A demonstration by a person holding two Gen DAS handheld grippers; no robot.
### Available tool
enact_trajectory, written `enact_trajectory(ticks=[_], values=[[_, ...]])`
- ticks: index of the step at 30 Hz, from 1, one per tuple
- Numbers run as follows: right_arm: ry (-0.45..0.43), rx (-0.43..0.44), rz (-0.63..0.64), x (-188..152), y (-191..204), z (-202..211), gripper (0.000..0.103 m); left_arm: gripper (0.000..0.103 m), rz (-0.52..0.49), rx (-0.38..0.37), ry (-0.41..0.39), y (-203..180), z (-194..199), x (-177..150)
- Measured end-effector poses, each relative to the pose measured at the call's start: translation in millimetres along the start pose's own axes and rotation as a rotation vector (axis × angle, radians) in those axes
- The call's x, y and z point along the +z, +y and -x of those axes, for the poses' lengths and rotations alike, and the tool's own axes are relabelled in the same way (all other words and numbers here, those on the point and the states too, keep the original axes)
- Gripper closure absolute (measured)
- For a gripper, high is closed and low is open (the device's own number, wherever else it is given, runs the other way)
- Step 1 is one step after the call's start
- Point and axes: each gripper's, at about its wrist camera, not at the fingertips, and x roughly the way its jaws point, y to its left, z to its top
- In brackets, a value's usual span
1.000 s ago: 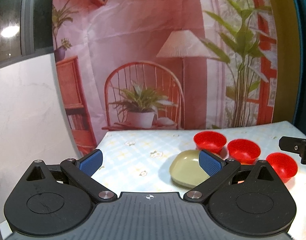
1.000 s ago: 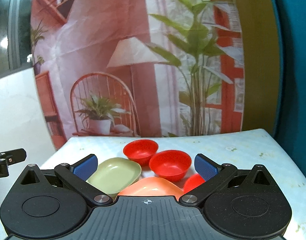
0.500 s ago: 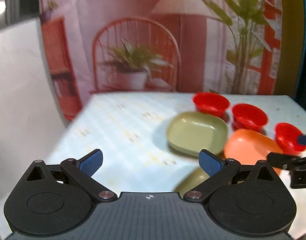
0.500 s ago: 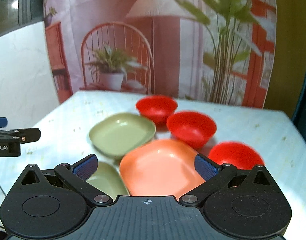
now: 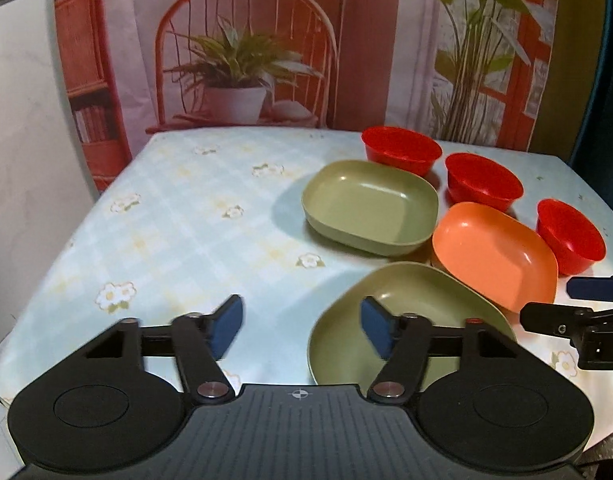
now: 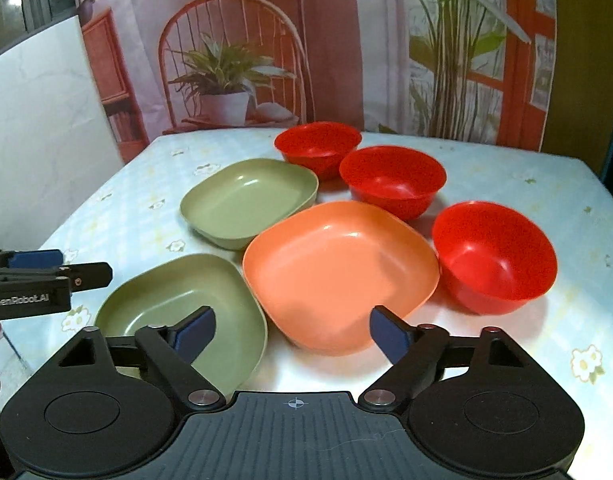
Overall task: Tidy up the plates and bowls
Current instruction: 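Move the left tool to the larger green plate's rim and close on it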
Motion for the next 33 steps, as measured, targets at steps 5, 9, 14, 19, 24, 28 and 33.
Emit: enact_trajectory(ticks=[5, 9, 14, 19, 24, 28, 33], values=[[0.027, 0.015, -0.007, -2.7, -1.2, -3.0, 0.04, 0.052, 0.021, -0.006, 0.023, 1.3, -3.4, -4.4], [0.04, 0.042, 0.001, -3.7, 0.8, -2.6, 0.051, 0.054, 0.01, -0.003, 0.04, -2.2, -3.3, -6.2], [0.083, 0.088, -0.012, -7.3, 2.2, -8.3, 0.063, 0.053, 0.026, -0.004, 0.041, 1.2, -1.6, -6.2], [0.108, 0.118, -0.029, -8.7, 1.4, -13.4, 0.065, 0.053, 0.12, -0.049, 0.014, 19.1, 0.3, -1.9], [0.135, 0.151, -0.041, -9.2, 0.4, -21.2, 0.065, 0.052, 0.02, -0.006, -0.068, 14.9, 6.2, 10.9], [0.143, 0.154, -0.054, -11.1, -1.5, -24.5, 0.065, 0.052, -0.003, -0.011, -0.033, 10.0, 0.4, 18.2], [0.139, 0.144, -0.051, -11.5, -0.7, -26.4, 0.066, 0.052, -0.009, -0.018, 0.026, 2.7, -12.7, 7.4]])
